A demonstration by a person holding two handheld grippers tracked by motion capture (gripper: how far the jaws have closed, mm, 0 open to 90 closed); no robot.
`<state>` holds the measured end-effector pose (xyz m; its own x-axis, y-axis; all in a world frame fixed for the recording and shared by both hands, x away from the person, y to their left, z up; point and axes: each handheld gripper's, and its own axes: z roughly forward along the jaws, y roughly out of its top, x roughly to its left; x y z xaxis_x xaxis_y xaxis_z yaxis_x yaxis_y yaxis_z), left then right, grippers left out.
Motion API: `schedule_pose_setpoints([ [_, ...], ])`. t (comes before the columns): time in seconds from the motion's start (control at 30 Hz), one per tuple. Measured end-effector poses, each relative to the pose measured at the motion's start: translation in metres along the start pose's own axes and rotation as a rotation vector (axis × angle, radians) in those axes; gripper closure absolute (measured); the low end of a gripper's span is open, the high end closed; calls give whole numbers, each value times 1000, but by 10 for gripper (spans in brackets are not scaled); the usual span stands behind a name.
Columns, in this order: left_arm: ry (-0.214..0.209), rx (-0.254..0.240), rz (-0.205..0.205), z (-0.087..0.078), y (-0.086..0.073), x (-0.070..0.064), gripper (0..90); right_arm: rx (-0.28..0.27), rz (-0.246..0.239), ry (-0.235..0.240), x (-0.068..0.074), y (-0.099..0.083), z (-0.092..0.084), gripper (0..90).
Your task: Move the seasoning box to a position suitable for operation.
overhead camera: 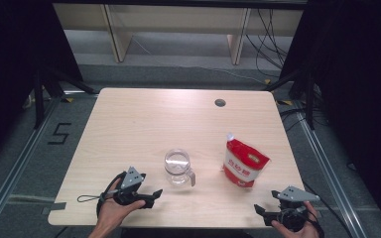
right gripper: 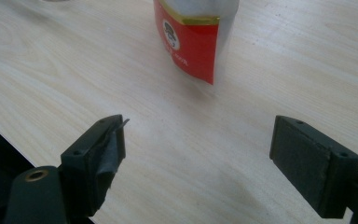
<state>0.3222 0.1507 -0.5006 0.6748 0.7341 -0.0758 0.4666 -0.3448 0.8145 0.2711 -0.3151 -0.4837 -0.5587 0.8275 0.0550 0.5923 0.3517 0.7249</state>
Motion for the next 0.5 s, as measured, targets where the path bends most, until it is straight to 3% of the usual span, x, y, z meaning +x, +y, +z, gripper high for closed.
schedule_pose_setpoints([
  [0.1, 6, 22, 12, 0, 0, 0, 177, 3, -11, -6, -1, 0, 0, 188],
  [0.27, 13, 5, -5, -2, 1, -3, 210, -18, -20, -6, -2, 0, 0, 189],
  [0.43, -24, -14, -36, -1, 4, -8, 223, -16, -10, 0, -1, 1, 0, 191],
  [0.5, -34, -12, -28, -2, 4, -9, 244, -17, -11, -1, -1, 1, 1, 195],
])
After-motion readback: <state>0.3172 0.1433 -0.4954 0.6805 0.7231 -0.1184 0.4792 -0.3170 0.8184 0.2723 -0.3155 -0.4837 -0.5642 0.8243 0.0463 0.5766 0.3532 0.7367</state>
